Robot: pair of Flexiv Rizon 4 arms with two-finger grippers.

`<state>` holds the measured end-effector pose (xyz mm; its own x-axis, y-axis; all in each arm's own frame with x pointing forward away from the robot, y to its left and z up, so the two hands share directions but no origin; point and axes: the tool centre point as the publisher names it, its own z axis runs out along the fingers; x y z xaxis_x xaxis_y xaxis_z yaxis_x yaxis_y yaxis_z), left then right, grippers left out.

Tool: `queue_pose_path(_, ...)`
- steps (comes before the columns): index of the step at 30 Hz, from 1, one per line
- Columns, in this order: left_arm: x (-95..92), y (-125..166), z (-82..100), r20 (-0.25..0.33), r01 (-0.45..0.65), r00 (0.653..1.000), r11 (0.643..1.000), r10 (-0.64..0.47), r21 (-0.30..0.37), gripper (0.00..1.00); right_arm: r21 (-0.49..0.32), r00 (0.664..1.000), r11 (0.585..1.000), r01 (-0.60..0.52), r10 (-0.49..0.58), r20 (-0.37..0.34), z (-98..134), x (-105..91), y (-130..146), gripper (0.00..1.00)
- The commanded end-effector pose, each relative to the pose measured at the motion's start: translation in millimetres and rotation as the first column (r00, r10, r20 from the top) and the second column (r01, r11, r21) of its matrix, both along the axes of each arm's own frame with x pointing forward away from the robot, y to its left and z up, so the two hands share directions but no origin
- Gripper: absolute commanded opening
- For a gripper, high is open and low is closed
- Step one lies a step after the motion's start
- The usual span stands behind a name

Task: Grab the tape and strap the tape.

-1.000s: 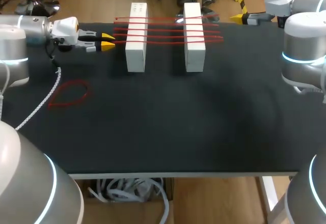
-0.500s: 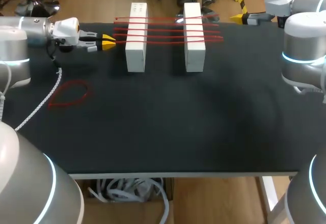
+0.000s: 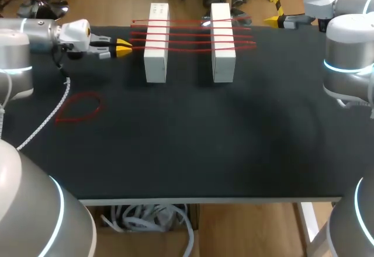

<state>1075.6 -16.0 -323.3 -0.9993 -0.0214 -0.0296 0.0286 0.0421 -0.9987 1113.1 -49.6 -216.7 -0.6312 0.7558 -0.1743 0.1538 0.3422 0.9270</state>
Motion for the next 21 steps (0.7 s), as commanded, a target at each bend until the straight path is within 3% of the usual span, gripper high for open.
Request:
queue_pose_path(1,0.4,1.3,4.8,-0.012,-0.012,1.0,1.0,0.012,-0.021,0.0,-0.002,1.0,1.0,0.0,0.0,-0.002,0.4,0.5,-0.1,1.0)
queue_pose_path(21,-36.3,-17.3,69.0,-0.008,0.059,0.998,0.99,-0.06,-0.131,0.0,-0.002,1.0,1.0,0.0,0.0,-0.002,0.4,0.5,-0.1,1.0)
